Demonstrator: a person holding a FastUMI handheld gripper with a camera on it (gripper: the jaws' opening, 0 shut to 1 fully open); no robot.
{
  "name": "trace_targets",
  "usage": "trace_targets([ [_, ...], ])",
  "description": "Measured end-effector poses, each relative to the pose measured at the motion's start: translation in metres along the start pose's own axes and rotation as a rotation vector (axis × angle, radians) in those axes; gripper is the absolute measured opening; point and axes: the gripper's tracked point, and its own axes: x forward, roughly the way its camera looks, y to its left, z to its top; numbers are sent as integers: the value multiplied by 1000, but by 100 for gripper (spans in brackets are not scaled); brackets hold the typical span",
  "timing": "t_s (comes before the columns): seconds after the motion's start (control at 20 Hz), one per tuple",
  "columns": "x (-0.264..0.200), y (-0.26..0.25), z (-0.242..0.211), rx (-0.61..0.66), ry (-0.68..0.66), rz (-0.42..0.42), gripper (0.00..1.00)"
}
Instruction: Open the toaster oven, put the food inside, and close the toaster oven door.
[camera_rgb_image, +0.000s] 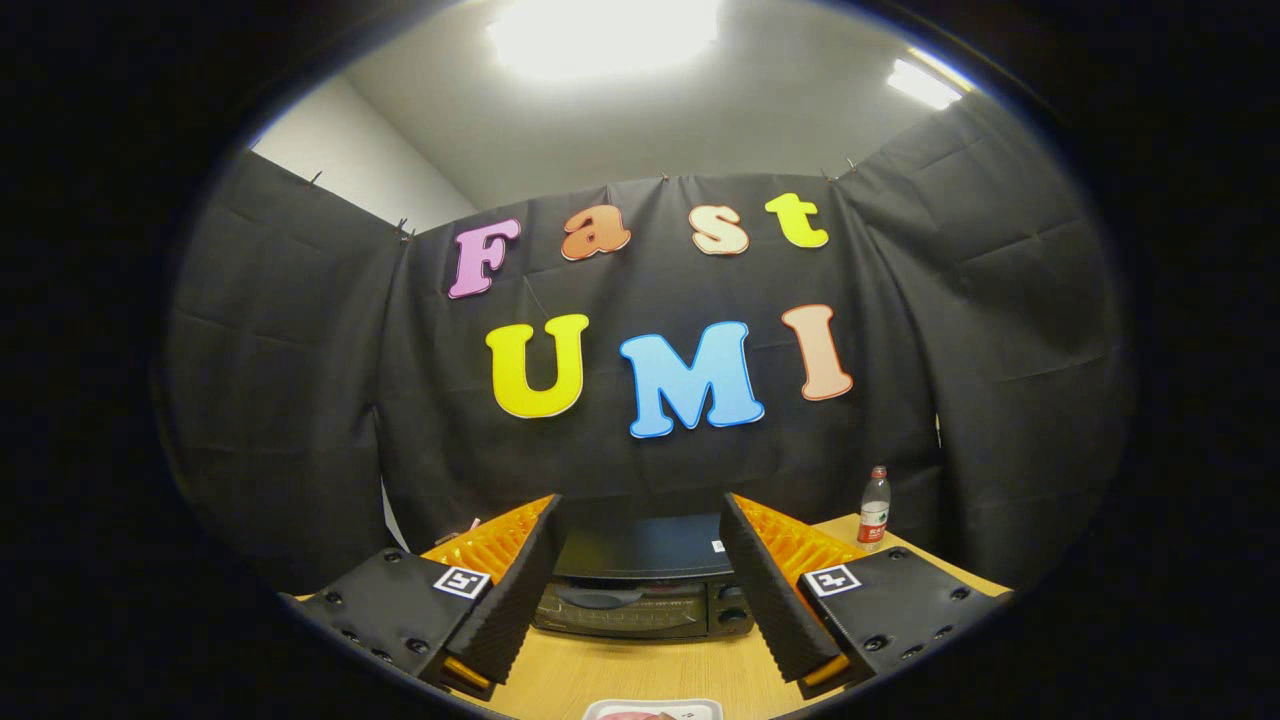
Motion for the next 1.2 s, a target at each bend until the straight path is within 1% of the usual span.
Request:
trace_targets([
  [0.15,24,9,-15,7,6,6,98],
  [0.5,84,20,-76,9,109,3,98],
  [0.9,129,36,-155,-40,250,16,98],
  [1.2,154,34,-202,1,363,-19,98],
])
